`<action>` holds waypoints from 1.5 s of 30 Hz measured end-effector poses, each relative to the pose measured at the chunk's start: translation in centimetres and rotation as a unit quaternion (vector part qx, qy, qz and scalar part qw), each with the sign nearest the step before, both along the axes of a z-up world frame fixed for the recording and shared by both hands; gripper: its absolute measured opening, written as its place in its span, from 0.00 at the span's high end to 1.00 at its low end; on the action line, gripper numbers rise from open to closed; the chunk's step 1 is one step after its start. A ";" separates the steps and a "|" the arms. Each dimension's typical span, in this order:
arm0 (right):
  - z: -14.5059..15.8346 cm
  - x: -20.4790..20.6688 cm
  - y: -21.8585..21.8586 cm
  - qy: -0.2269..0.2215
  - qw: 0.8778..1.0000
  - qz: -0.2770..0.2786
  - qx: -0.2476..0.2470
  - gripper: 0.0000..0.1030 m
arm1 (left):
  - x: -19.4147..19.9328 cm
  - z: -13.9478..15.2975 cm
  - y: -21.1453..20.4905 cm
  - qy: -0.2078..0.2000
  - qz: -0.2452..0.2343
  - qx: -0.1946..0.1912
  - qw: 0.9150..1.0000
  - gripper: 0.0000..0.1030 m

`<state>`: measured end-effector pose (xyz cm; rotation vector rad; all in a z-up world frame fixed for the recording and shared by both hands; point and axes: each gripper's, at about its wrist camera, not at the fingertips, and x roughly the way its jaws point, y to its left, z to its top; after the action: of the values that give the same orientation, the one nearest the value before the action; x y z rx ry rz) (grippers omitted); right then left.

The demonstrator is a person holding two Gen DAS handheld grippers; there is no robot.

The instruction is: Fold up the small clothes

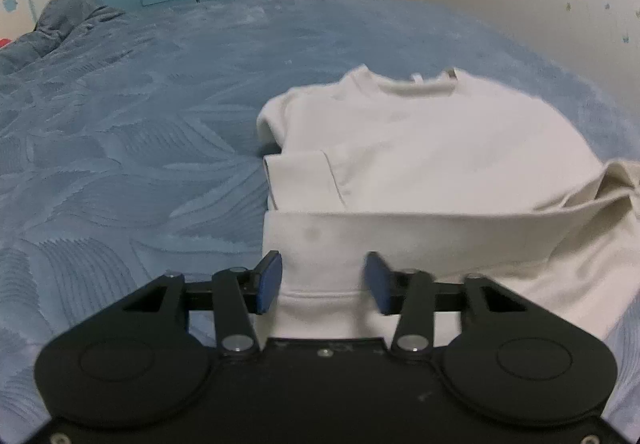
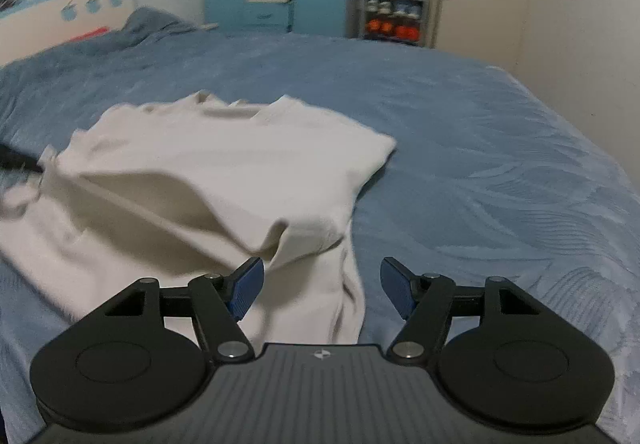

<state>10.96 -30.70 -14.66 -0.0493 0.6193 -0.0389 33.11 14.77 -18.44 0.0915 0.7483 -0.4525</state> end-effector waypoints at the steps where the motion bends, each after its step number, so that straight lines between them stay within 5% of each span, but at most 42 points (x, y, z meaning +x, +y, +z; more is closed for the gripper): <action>1: -0.2 0.1 0.2 0.005 1.000 0.009 -0.008 0.24 | -0.1 0.1 -0.1 -0.007 0.000 -0.001 1.000 0.86; 2: -0.4 0.3 0.6 0.011 1.000 0.016 -0.020 0.24 | -0.1 0.0 -0.2 -0.005 -0.003 0.000 1.000 0.99; 11: -2.0 5.0 3.6 -0.004 0.995 0.027 -0.093 0.27 | -0.1 -0.2 -1.1 -0.009 0.003 0.013 1.000 1.00; 13: -2.1 6.1 3.5 0.002 0.996 0.017 -0.086 0.40 | 0.3 -0.6 -1.1 0.003 0.003 0.016 1.000 0.95; 14: -2.1 6.7 3.5 0.006 0.997 0.009 -0.081 0.46 | 0.5 -0.8 -1.0 0.009 0.001 0.017 1.000 0.77; 15: -2.1 7.0 3.3 0.006 0.997 0.003 -0.075 0.49 | 0.7 -1.1 -1.1 0.016 0.001 0.019 1.000 0.47; 16: -2.2 7.2 3.2 0.001 0.998 -0.003 -0.068 0.50 | 0.9 -1.4 -1.2 0.022 -0.002 0.019 1.000 0.41; 23: -1.9 10.2 2.4 0.018 0.998 -0.056 -0.036 0.50 | 0.6 -2.0 -2.7 -0.031 0.022 0.091 0.995 0.38; 30: -2.5 9.1 1.2 0.026 0.999 -0.042 0.004 0.44 | 2.9 -2.8 0.0 0.040 0.063 0.016 0.997 0.34; 32: -2.5 9.0 1.0 0.028 0.999 -0.045 0.012 0.49 | 3.2 -2.8 -0.1 0.050 0.059 0.016 0.997 0.43; 35: -2.2 8.8 0.6 0.015 0.997 -0.067 0.028 0.84 | 2.5 -1.9 -0.4 0.029 0.054 0.000 0.998 0.90; 40: -0.3 6.3 2.0 -0.038 0.996 -0.083 0.003 0.89 | -0.4 1.0 -1.6 -0.010 0.051 0.035 0.998 0.92; 45: 2.5 3.6 3.7 -0.094 0.992 -0.081 -0.037 0.91 | -4.4 4.6 -1.3 -0.070 0.078 0.031 0.994 0.92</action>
<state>14.60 -26.97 -12.16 -0.0663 0.4328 -0.2223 28.74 13.43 -13.79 0.1206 0.6256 -0.2715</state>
